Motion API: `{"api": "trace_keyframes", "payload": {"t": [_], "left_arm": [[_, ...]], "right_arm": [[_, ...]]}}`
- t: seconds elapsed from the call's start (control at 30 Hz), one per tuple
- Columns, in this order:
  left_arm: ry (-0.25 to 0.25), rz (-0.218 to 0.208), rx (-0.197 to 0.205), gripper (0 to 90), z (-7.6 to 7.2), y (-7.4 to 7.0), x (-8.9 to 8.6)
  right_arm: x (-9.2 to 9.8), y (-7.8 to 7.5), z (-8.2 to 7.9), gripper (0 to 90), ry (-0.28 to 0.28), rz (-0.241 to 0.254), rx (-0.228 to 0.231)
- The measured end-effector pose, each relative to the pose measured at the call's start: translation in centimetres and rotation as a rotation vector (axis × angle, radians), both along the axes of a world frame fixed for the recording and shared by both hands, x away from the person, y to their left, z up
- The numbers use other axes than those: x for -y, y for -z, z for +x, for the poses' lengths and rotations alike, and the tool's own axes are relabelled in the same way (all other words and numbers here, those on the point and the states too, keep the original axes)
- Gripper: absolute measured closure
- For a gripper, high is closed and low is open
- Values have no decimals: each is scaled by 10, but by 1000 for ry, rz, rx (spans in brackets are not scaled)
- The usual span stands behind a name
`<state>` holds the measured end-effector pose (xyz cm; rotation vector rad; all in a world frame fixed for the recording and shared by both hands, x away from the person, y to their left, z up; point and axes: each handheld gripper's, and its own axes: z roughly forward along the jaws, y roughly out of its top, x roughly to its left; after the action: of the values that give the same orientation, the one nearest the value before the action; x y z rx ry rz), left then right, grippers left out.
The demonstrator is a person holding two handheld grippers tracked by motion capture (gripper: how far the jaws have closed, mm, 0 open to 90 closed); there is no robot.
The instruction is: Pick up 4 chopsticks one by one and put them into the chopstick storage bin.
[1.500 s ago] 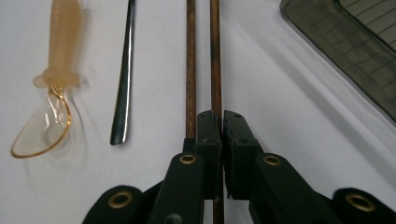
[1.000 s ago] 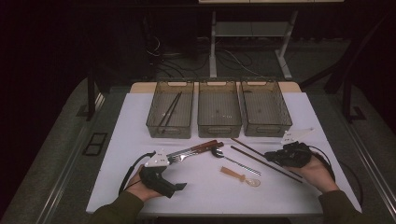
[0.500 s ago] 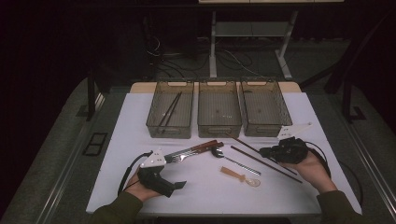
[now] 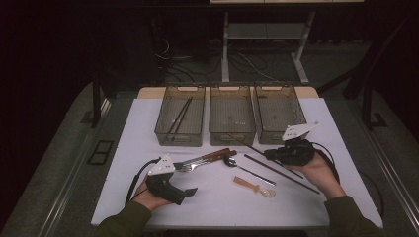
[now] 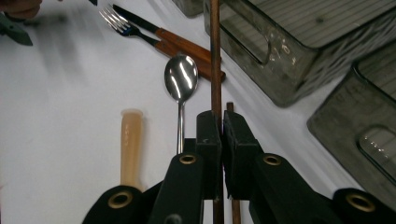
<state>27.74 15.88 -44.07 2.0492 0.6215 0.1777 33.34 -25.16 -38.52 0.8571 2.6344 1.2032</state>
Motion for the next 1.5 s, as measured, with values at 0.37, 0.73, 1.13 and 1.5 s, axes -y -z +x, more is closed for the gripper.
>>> {"api": "trace_keyframes", "payload": {"t": [0.37,0.73,1.13,1.5], "left_arm": [[0,8,0,0,-1,1,2],[10,5,10,0,-1,-1,2],[18,8,7,0,-1,-1,2],[28,8,9,0,-2,-1,4]], "right_arm": [[-29,-9,14,856,17,20,-1],[-55,-19,28,856,40,12,-11],[-86,-31,51,856,51,6,-21],[-124,-43,76,855,66,-20,-18]]}}
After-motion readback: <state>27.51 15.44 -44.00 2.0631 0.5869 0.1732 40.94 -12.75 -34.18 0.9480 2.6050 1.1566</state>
